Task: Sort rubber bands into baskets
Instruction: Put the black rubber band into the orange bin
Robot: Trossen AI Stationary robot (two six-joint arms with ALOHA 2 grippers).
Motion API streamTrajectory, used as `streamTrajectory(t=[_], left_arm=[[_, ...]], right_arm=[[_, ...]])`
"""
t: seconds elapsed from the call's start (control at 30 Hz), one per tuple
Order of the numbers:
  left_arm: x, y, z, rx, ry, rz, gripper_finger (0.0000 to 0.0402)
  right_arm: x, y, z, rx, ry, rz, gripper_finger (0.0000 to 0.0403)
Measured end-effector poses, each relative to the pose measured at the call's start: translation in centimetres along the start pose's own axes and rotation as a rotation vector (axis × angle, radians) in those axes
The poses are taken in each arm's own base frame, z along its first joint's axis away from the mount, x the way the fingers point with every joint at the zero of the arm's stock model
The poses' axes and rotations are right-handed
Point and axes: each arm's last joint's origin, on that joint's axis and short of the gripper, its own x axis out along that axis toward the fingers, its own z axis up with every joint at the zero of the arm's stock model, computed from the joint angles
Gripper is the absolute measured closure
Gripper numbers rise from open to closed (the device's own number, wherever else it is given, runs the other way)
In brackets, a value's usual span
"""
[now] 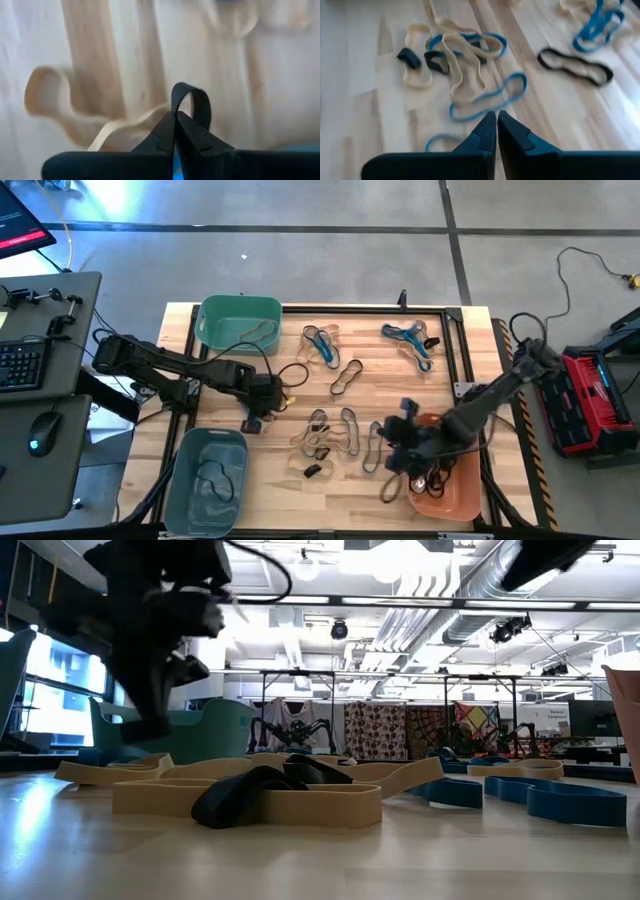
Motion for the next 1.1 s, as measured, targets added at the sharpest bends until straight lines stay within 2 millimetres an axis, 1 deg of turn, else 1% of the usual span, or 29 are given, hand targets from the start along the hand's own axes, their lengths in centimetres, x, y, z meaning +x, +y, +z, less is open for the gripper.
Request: streamTrajectory(t=[0.13,0.23,0.4,0.5,0.6,0.7,0.83,0.93,1.1], left_arm=[[-0.4,-0.1,1.2,-0.055,-0.094,-0.044,0.0401],[-0.6,0.0,2.1,-0.110,-0.184,-0.051,0.0401],[-1.0,0.0,3.4,-0.193,-0.311,-0.073,0.0401],[-1.1,-0.1,3.9,-0.204,-0.363,-0.113,0.0401],[-1.2,-0.1,4.1,-0.198,-0.385,-0.124,0.0401],[-1.2,-0.1,4.1,-0.199,-0.387,-0.125,0.0401],[-1.3,-0.1,4.2,-0.188,-0.402,-0.130,0.0401],[-1.4,-0.2,4.4,-0.182,-0.419,-0.134,0.0401],[-1.5,-0.2,4.6,-0.168,-0.442,-0.134,0.0401]], right_arm=[[3.4,0.7,1.3,-0.023,-0.033,-0.018,0.0388],[6.0,1.1,2.1,-0.023,-0.061,-0.023,0.0369],[9.7,0.8,3.3,0.018,-0.104,-0.044,0.0316],[11.4,0.5,4.2,0.017,-0.154,-0.045,0.0282],[12.5,0.3,5.5,0.014,-0.219,0.012,0.0257],[13.4,0.2,6.3,-0.034,-0.256,0.086,0.0244],[14.7,-0.1,6.8,-0.081,-0.285,0.130,0.0242],[15.5,-0.2,7.1,-0.083,-0.300,0.151,0.0242],[15.6,-0.3,7.6,-0.076,-0.346,0.161,0.0242]])
